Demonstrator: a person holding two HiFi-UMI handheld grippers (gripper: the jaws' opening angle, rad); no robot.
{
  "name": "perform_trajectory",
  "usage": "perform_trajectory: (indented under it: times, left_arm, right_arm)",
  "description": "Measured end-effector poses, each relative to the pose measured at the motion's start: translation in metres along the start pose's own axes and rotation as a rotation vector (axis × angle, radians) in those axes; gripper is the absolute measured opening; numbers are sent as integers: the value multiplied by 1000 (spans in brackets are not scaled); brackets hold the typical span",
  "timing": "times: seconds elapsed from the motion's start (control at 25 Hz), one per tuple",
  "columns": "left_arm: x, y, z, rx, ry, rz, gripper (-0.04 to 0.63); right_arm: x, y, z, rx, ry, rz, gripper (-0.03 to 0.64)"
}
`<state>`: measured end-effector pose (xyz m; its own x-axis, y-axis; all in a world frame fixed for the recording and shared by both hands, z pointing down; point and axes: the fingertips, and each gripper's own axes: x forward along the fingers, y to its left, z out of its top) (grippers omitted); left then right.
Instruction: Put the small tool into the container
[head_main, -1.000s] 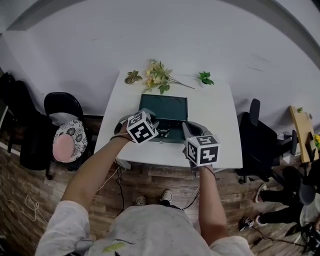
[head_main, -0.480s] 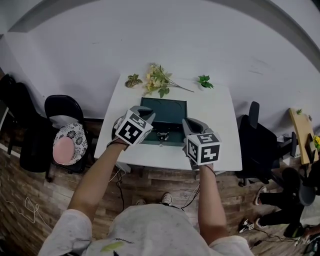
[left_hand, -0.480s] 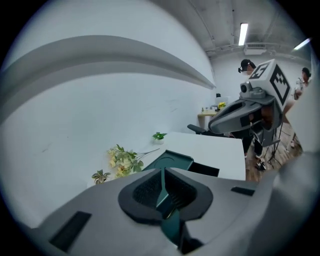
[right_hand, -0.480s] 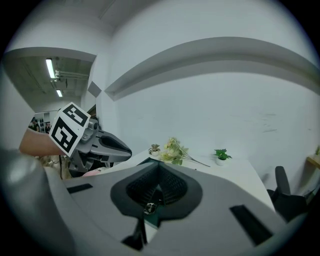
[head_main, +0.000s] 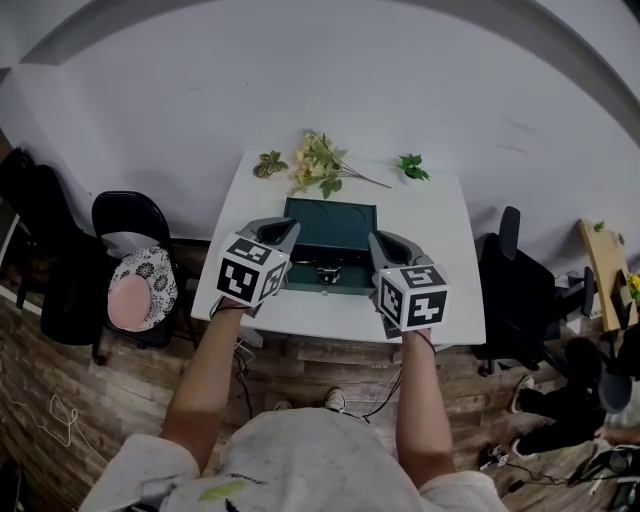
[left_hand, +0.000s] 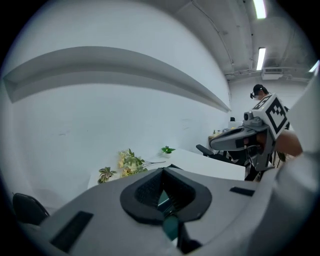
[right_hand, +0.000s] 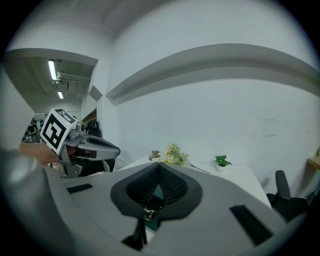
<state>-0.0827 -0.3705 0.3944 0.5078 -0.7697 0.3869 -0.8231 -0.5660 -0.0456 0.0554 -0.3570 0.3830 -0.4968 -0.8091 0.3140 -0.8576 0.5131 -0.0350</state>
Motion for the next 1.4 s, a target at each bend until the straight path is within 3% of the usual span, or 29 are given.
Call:
perform_trajectory:
  times: [0.24,0.76,1.4]
  left_arm:
    - [-20,3,8,-42,-57,37,-2]
    - [-32,21,-2,-117,-76,102,-2]
    - [-30,17,-17,-128,-49,112,-2]
  right_arm:
    - [-4,2,3,-3,-10,4,5]
    - [-9,4,-1,1,-13,2,5]
    - [-13,2,-4,20,-19,-1,5]
